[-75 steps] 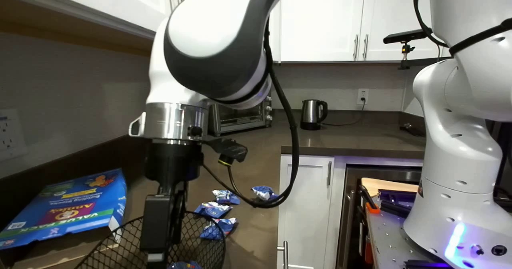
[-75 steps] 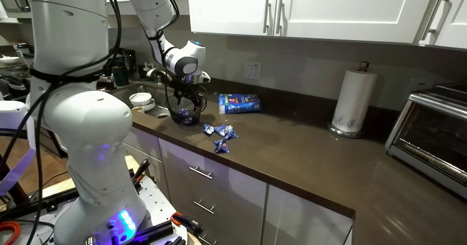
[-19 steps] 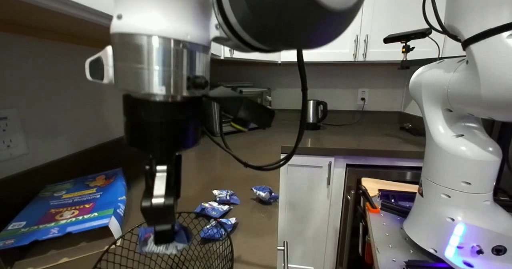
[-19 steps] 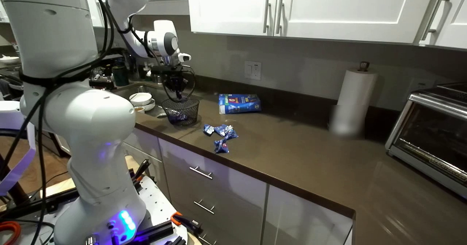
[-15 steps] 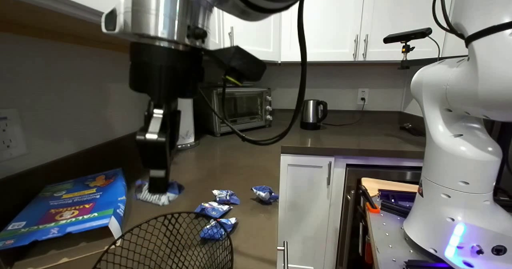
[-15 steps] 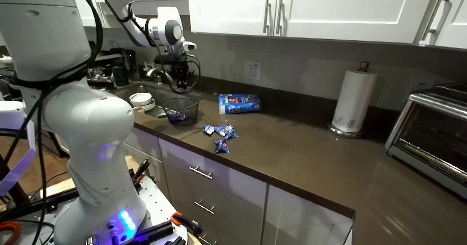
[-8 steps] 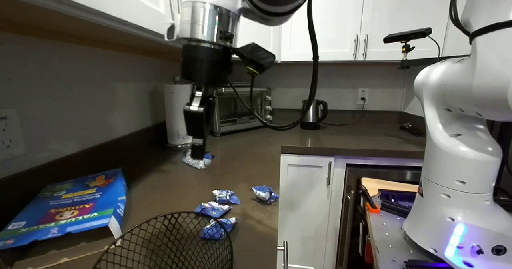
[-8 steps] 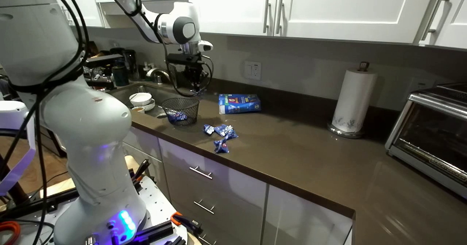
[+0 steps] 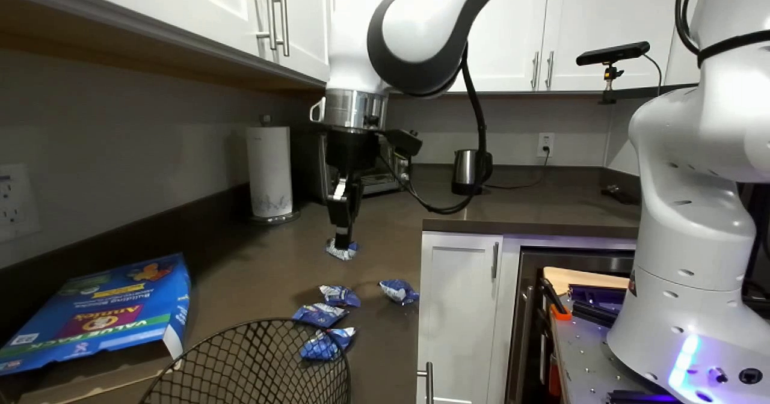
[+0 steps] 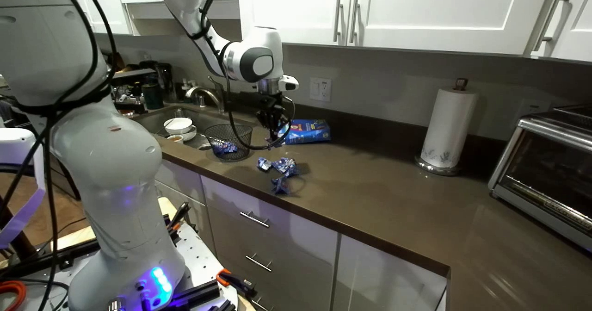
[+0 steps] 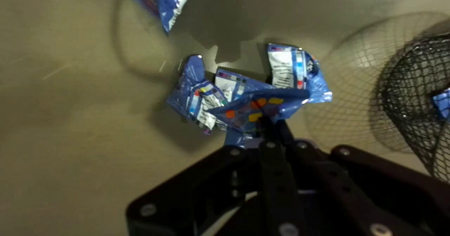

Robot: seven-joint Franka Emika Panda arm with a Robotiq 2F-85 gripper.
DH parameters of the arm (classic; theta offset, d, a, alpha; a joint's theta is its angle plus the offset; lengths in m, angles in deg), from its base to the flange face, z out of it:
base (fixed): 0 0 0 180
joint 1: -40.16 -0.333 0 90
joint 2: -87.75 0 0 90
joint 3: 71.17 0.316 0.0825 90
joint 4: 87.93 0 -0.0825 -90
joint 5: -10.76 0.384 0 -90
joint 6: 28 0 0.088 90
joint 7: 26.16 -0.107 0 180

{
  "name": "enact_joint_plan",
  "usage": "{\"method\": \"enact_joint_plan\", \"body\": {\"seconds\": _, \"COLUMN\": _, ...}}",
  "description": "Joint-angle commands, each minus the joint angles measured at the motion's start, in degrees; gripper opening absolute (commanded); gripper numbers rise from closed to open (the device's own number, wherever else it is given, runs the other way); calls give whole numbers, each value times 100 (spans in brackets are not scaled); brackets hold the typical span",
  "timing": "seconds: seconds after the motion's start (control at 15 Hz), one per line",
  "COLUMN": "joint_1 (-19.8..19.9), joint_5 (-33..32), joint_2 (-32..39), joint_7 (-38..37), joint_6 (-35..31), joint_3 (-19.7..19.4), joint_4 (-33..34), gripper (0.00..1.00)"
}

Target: Remove one blue sachet from the black basket and put it on the right side of the countertop

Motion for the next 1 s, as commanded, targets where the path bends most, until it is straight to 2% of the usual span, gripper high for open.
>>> {"method": "enact_joint_plan", "body": {"seconds": 0.0, "joint_1": 206, "joint_5": 13, "joint_2": 497, "joint_7": 304, "joint_6": -739, "joint_3": -65, "joint_4": -46, "gripper": 2}}
{"method": "enact_joint_plan", "body": {"seconds": 0.4, "joint_1": 405, "joint_5": -487, "joint_2": 1274, "joint_7": 50, "joint_6": -1578, "joint_3": -117, "joint_4": 99, "gripper": 1}}
{"method": "enact_joint_plan", "body": {"seconds": 0.47, "joint_1": 409, "joint_5": -571, "joint_2": 1317, "joint_7": 41, "joint_6": -1621, "joint_3": -129, "joint_4": 105, "gripper": 27}}
{"method": "enact_joint_plan", "body": {"seconds": 0.6, "joint_1": 411, "joint_5": -688, "joint_2": 1317, "joint_7": 55, "joint_6": -1626, "joint_3": -122, "joint_4": 96, "gripper": 32}}
{"method": "enact_joint_plan", "body": {"seconds": 0.93, "joint_1": 401, "joint_5": -666, "joint_2": 1050, "joint_7": 120, "joint_6": -1436, "joint_3": -30, "joint_4": 67, "gripper": 65}}
